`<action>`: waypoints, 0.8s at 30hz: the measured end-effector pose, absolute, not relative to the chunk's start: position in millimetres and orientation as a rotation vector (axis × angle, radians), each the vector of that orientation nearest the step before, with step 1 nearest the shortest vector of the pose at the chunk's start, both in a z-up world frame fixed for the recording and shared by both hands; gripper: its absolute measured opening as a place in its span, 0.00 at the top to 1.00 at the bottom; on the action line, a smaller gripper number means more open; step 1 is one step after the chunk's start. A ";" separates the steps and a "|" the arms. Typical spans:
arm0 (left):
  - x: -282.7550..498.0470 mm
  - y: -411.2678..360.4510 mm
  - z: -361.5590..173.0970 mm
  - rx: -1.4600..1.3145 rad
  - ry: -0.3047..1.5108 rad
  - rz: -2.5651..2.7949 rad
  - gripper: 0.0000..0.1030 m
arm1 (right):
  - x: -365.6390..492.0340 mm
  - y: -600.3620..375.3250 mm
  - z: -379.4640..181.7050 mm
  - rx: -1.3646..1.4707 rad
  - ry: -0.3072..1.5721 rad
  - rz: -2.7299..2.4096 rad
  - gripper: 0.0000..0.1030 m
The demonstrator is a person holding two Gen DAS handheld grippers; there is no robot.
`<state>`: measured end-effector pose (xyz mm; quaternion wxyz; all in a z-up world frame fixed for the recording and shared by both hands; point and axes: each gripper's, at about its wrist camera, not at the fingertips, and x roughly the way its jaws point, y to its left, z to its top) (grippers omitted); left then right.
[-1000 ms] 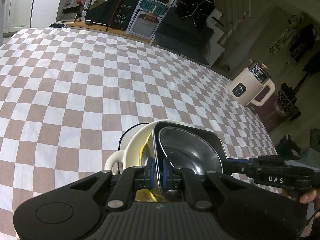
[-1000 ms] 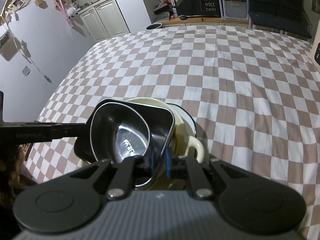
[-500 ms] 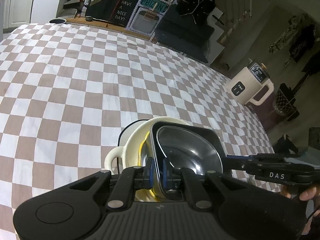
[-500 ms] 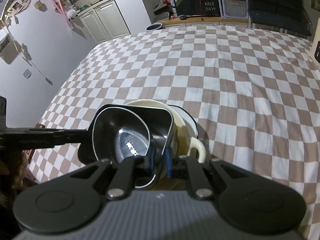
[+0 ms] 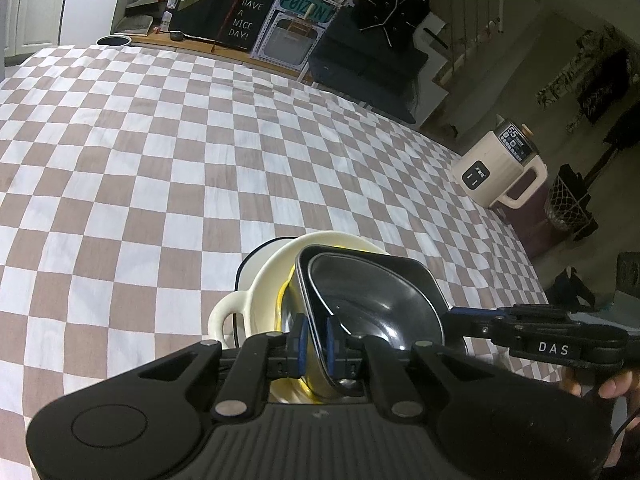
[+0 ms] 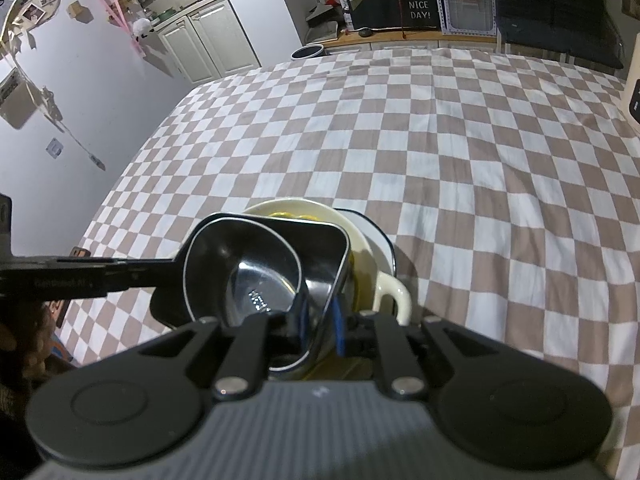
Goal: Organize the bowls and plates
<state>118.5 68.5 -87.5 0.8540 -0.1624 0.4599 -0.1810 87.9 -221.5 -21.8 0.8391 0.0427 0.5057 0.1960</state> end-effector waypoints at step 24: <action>112.2 70.0 -72.2 -0.317 0.937 -0.350 0.61 | 77.3 -214.1 -2.2 0.105 1.017 0.389 0.50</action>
